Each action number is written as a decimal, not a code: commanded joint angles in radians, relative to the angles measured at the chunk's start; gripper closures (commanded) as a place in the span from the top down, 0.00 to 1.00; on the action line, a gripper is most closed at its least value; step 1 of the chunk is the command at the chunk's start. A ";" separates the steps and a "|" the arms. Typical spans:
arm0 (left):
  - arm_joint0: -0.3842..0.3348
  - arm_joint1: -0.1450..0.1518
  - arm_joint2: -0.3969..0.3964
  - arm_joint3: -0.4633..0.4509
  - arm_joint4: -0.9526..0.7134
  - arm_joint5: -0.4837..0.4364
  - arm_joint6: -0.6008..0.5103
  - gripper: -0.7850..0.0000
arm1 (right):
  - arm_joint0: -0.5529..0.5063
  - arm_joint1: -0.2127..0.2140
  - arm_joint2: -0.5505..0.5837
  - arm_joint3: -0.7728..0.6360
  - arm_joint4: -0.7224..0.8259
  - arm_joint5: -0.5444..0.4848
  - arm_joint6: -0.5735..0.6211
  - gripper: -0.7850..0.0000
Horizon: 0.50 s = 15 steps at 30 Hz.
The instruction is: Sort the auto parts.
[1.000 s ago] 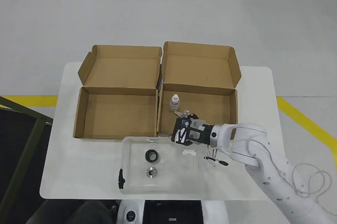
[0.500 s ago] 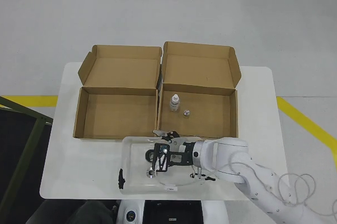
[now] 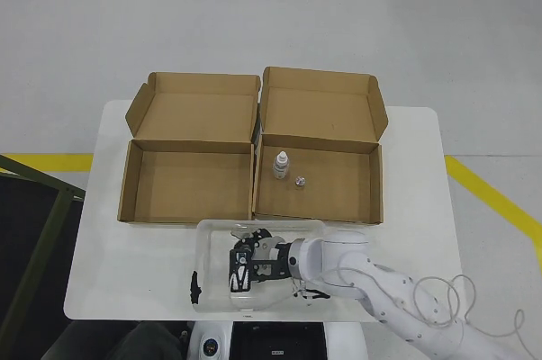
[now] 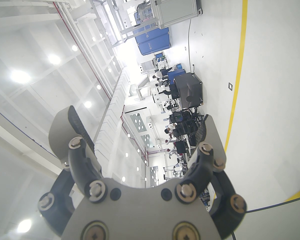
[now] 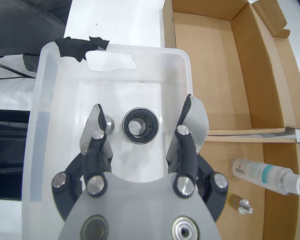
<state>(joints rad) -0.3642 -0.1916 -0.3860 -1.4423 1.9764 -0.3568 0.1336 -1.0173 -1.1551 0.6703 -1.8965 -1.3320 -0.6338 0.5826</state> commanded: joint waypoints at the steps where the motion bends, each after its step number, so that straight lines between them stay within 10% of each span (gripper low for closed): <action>1: 0.000 0.000 0.000 0.000 0.000 0.000 0.000 1.00 | 0.004 -0.004 -0.007 0.017 -0.007 0.001 -0.007 0.69; 15: 0.000 0.000 0.000 0.000 0.000 0.000 0.000 1.00 | 0.026 -0.021 -0.015 0.098 -0.036 -0.001 -0.021 0.64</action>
<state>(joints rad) -0.3642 -0.1916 -0.3860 -1.4423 1.9764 -0.3568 0.1336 -0.9923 -1.1755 0.6548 -1.8036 -1.3661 -0.6351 0.5623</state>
